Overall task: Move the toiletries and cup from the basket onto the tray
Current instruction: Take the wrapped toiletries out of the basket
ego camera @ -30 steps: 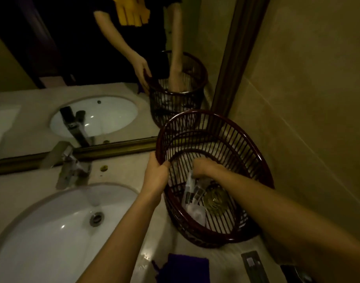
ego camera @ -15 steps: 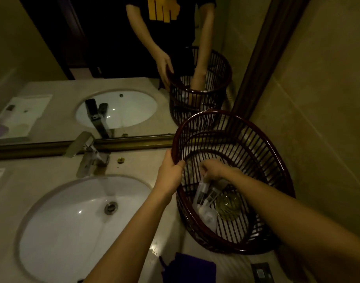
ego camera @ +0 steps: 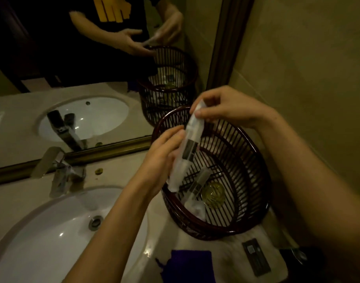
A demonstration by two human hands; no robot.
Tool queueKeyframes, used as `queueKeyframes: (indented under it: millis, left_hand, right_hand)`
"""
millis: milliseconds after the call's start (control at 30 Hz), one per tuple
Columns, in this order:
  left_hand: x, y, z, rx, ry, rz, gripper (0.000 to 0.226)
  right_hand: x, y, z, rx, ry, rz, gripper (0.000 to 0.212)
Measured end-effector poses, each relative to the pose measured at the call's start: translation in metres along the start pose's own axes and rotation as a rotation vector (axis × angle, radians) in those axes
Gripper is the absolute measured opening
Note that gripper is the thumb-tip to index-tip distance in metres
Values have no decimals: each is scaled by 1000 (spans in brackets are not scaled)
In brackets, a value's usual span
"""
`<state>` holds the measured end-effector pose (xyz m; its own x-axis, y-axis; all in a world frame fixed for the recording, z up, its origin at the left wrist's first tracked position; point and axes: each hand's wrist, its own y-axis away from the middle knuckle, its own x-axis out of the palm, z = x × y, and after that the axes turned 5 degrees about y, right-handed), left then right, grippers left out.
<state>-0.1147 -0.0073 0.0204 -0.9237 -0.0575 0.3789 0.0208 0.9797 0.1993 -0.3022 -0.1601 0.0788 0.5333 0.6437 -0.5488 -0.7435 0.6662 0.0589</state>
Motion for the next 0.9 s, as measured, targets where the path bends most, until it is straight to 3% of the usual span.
queueKeyframes:
  millis: [133, 233, 300, 367, 467, 567, 700, 833, 900]
  left_hand:
    - [5, 0, 11, -73, 208, 100, 39]
    - [-2, -2, 22, -91, 271, 77, 39]
    - [-9, -2, 29, -107, 294, 33, 41]
    - [-15, -1, 34, -125, 344, 13, 41]
    - [-16, 2, 37, -119, 446, 12, 37]
    - [-17, 4, 37, -108, 484, -12, 35]
    - [-19, 4, 35, -109, 507, -25, 33]
    - [-17, 3, 34, -110, 560, -35, 26]
    - [-16, 2, 34, -123, 591, -43, 26]
  right_hand:
    - [20, -18, -8, 56, -73, -13, 17]
    - [36, -26, -27, 134, -206, 40, 24]
    - [43, -34, -50, 271, -247, -33, 30]
    - [55, -45, -81, 448, 8, -75, 26]
    - [84, -48, -131, 763, 393, 26, 21]
    - [113, -36, -171, 974, 479, 180, 49]
    - [135, -32, -191, 997, 673, 184, 70]
    - [142, -35, -194, 932, 663, 110, 89]
    - [146, -34, -194, 901, 699, 144, 82]
